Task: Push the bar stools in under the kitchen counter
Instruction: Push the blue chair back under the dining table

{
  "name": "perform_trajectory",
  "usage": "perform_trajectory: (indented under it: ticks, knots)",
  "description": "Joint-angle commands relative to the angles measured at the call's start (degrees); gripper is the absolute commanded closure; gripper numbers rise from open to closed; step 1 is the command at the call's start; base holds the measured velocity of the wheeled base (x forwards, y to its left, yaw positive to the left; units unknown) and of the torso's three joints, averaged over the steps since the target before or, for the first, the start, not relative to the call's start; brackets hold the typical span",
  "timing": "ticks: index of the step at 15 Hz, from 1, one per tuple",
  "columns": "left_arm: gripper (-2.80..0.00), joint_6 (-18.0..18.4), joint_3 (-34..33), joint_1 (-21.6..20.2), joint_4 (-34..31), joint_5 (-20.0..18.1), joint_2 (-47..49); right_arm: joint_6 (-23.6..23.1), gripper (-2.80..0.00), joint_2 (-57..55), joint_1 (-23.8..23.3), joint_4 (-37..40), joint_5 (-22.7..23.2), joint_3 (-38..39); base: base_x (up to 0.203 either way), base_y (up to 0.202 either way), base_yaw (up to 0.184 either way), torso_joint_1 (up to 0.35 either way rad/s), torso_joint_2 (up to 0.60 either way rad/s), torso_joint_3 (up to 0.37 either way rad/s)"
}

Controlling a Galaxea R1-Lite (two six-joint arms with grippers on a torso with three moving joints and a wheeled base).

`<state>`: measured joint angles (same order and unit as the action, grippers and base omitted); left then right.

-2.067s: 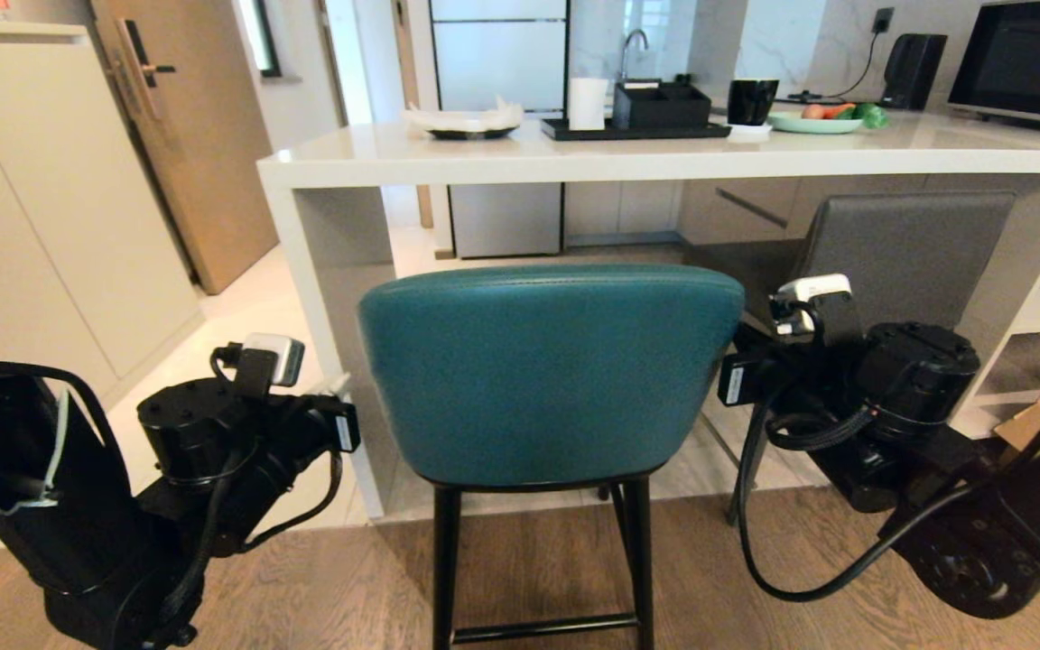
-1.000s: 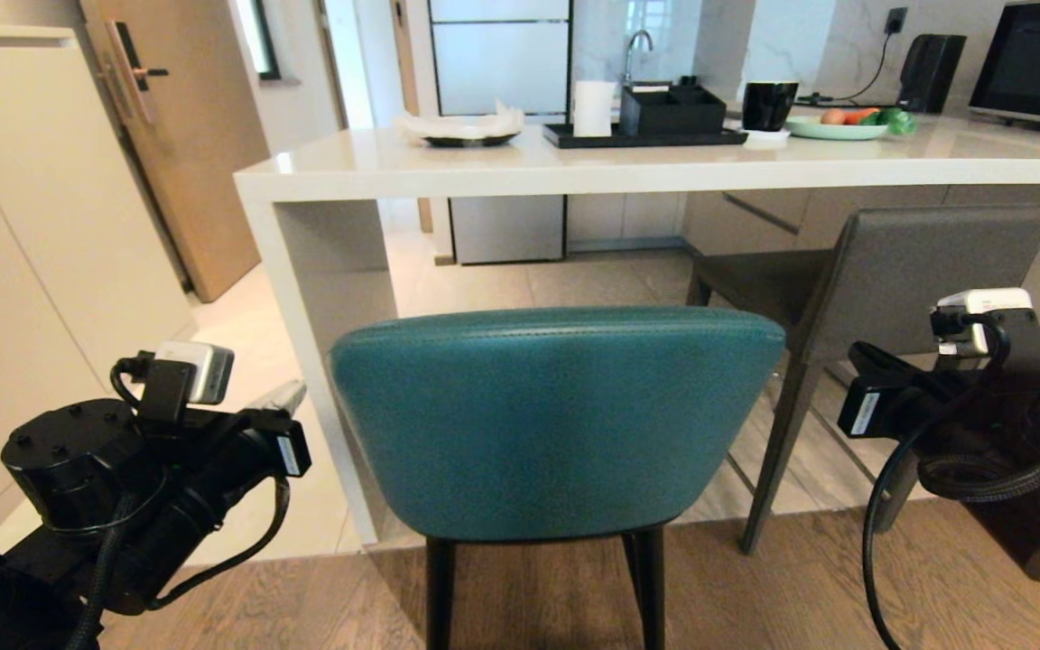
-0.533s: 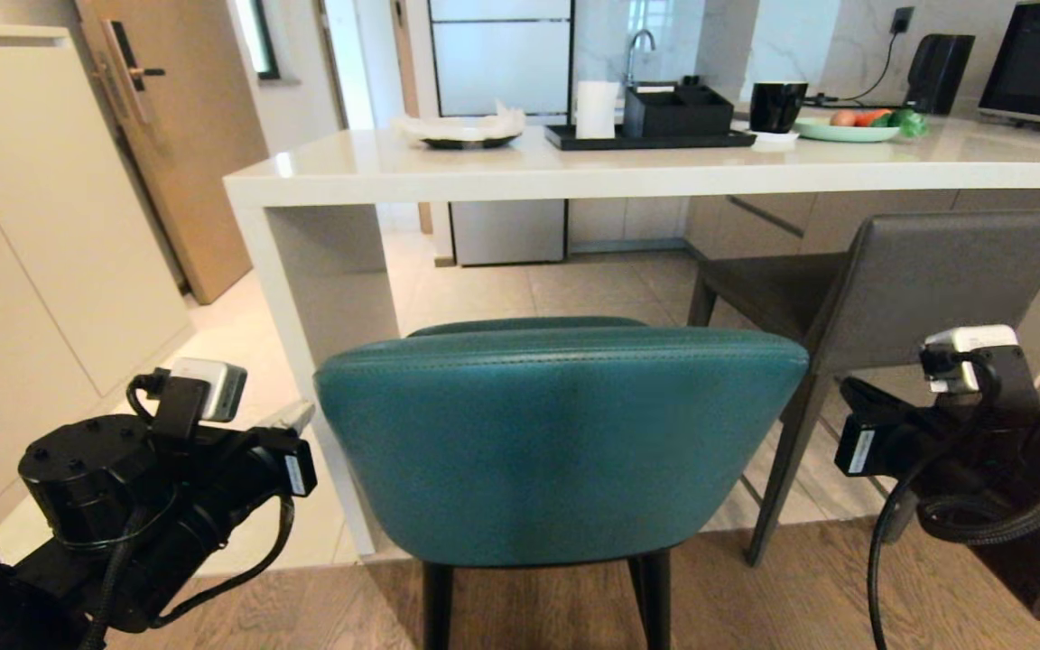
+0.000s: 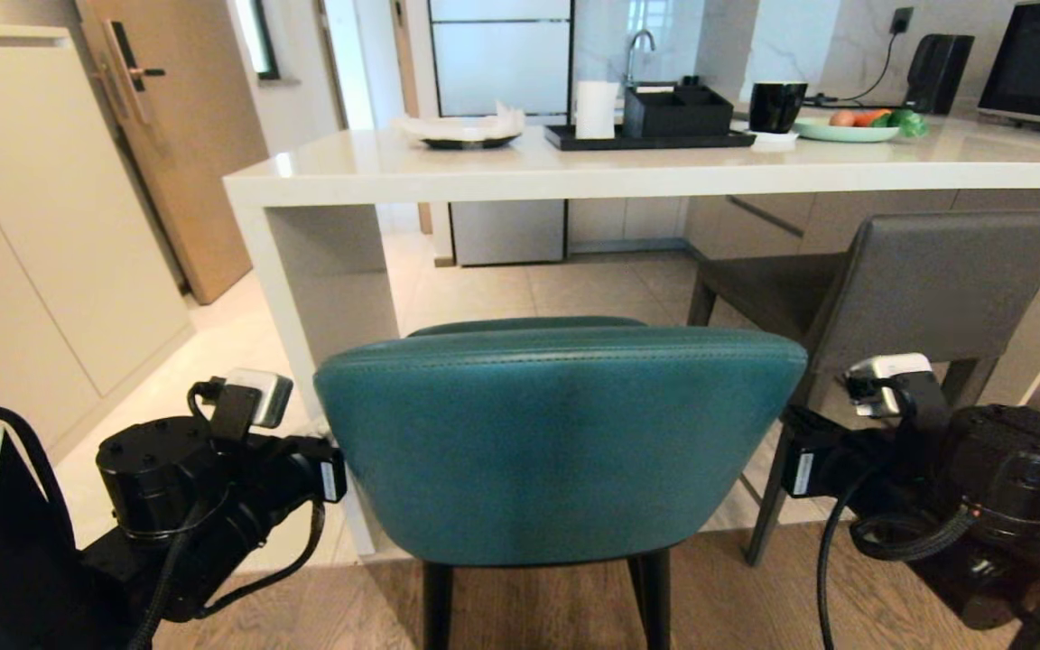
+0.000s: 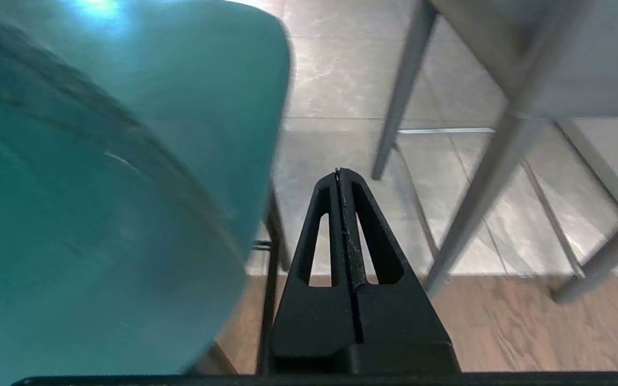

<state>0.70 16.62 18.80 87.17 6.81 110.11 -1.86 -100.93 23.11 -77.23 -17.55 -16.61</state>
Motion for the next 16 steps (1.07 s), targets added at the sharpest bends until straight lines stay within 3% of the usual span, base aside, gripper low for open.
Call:
perform_trajectory:
  ticks: [1,5,12,16]
  knots:
    - [0.0,0.1,2.8,0.8,0.5,0.1,1.6,-0.4,0.0,-4.0,0.6,-0.4,-0.5,-4.1,0.0,0.0,0.0,0.0,0.0,0.0]
    - [0.0,0.1,5.1,2.6,0.5,0.1,2.2,-3.1,0.0,-6.6,2.3,-0.3,-1.3,-9.1,0.0,0.0,0.0,0.0,0.0,0.0]
    - [0.0,0.1,5.2,3.1,0.5,0.1,3.2,-3.1,0.0,-7.9,4.7,-0.4,-1.9,-9.7,0.0,0.0,0.0,0.0,0.0,0.0]
    - [0.0,0.1,5.2,3.1,0.5,0.1,3.1,-3.2,0.0,-8.1,4.7,-0.4,-1.9,-9.9,0.145,0.0,0.001,0.0,0.0,0.005]
